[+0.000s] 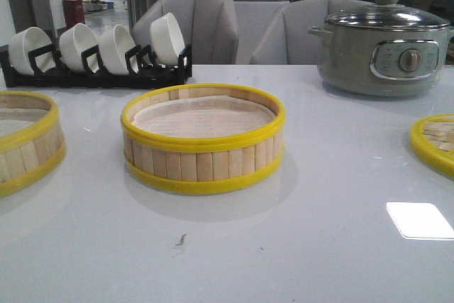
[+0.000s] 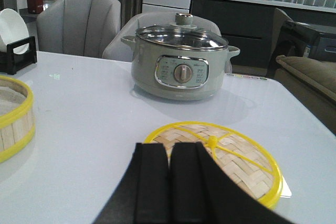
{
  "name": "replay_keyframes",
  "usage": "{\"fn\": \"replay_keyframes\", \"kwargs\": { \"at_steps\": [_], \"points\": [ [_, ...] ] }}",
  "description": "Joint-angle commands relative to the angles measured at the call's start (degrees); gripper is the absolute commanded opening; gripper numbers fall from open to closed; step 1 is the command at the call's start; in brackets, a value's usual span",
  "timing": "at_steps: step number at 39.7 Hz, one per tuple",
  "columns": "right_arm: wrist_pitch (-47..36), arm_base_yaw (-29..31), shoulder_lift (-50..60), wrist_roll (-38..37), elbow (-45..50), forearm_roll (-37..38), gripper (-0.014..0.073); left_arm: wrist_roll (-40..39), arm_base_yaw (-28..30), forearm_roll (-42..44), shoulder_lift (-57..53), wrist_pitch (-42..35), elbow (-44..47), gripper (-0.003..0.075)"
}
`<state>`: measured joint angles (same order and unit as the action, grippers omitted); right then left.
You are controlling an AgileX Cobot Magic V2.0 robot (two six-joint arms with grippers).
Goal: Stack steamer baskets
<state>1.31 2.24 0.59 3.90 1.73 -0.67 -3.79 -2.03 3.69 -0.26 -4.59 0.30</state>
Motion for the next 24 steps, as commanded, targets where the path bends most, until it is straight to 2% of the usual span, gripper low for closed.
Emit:
{"fn": "replay_keyframes", "kwargs": {
  "at_steps": [1,15,24],
  "points": [
    [-5.3,0.3,1.2,0.3,-0.9,-0.4,0.0052,-0.1,0.0,0.0,-0.7,-4.5,0.2,0.0085],
    [-5.3,0.3,1.2,0.3,-0.9,-0.4,0.0052,-0.6,-0.7,-2.1,0.0,-3.7,-1.5,0.0085],
    [-5.3,0.3,1.2,0.3,-0.9,-0.4,0.0052,-0.6,-0.7,-3.7,12.4,4.3,-12.7,0.0085]
  ]
}}
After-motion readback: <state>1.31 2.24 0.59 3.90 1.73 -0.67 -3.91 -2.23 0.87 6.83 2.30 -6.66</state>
